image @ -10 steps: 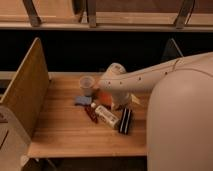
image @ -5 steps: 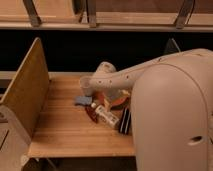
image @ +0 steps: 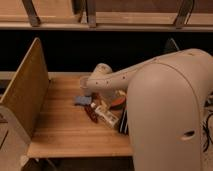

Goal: Place the bottle in the ceramic bowl

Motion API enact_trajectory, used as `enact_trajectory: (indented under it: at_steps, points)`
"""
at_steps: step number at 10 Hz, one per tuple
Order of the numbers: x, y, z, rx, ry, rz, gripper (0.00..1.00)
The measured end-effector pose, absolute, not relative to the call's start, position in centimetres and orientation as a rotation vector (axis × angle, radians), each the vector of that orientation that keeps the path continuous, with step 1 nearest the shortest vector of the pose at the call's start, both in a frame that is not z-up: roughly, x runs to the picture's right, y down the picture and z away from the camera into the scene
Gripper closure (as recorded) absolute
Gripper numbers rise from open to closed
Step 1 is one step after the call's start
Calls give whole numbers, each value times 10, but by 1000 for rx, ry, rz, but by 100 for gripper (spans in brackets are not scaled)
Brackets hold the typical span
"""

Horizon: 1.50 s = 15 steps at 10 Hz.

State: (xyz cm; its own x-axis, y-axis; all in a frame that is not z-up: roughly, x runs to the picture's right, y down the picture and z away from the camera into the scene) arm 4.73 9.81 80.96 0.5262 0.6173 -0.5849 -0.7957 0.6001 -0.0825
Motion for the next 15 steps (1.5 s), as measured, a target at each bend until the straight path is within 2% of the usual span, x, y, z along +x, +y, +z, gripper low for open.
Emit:
enact_trajectory:
  at_steps: [5,8,12,15]
  points:
    - [39,140,794,-427,611,898,20]
    - [34,171,811,-548,614,915,20]
    - [32,173,812,-558,613,912,20]
    - [26,187,825,-627,607,915,20]
